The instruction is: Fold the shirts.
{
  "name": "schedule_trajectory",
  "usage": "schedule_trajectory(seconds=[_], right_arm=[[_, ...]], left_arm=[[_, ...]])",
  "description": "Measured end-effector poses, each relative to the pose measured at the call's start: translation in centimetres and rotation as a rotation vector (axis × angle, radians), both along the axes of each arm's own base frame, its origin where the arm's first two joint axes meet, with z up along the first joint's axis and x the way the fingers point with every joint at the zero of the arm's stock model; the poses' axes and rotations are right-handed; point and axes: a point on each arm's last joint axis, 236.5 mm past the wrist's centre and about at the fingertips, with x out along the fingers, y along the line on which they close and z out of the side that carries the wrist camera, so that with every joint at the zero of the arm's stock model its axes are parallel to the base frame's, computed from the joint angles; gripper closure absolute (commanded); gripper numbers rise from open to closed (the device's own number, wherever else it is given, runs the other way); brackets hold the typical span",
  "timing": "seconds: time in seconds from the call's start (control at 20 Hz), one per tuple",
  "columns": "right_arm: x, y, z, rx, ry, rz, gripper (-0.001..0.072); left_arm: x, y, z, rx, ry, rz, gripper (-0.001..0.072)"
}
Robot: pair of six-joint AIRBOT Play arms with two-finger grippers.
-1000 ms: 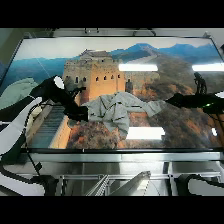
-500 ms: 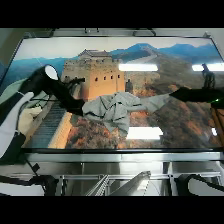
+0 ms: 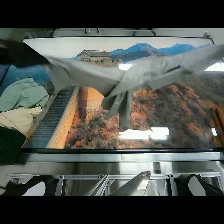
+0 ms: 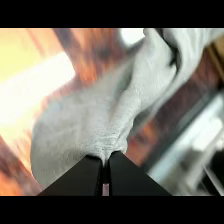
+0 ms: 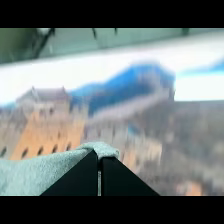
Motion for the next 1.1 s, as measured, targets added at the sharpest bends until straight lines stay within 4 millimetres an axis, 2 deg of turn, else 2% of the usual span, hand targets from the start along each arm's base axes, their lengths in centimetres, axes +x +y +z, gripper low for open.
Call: schedule_trajectory(seconds=[0.1,0.2,0.3,0.35,0.4,0.45,0.55,0.65,0.75,0.9,1.1], right_arm=[[-4.1,1.7,6.0,-0.074,-0.175,-0.042,0.0695],[-8.4,3.7,10.5,-0.139,-0.327,-0.076,0.0695],[-11.0,4.9,12.4,-0.174,-0.400,-0.091,0.0695],[-11.3,5.1,12.3,-0.177,-0.402,-0.092,0.0695],[-10.8,4.8,11.4,-0.167,-0.379,-0.093,0.0696],[-9.8,4.1,9.8,-0.148,-0.333,-0.096,0.0695],[-6.8,2.2,5.6,-0.080,-0.212,-0.098,0.0695],[-3.8,0.8,-0.4,-0.001,-0.048,-0.074,0.0695],[-2.2,0.7,-6.1,0.068,0.113,-0.018,0.0695],[-1.3,1.9,-13.1,0.165,0.311,0.086,0.0695],[0.3,3.9,-19.8,0.235,0.465,0.182,0.0695]], left_arm=[[-1.1,1.5,6.5,-0.007,-0.226,0.083,0.0691],[-3.3,2.7,12.7,0.004,-0.442,0.168,0.0690],[-5.2,3.9,16.4,0.030,-0.578,0.245,0.0690],[-5.6,4.7,17.0,0.044,-0.603,0.277,0.0690],[-5.5,5.6,16.8,0.059,-0.600,0.306,0.0690],[-5.1,6.6,15.8,0.068,-0.567,0.328,0.0690],[-3.2,9.2,12.1,0.058,-0.443,0.376,0.0691],[-1.6,11.3,7.6,0.025,-0.303,0.408,0.0690],[-0.9,12.1,2.9,-0.018,-0.160,0.405,0.0690],[-1.0,10.9,-4.3,-0.070,0.035,0.335,0.0691],[-0.3,7.1,-12.8,-0.128,0.242,0.208,0.0690]])
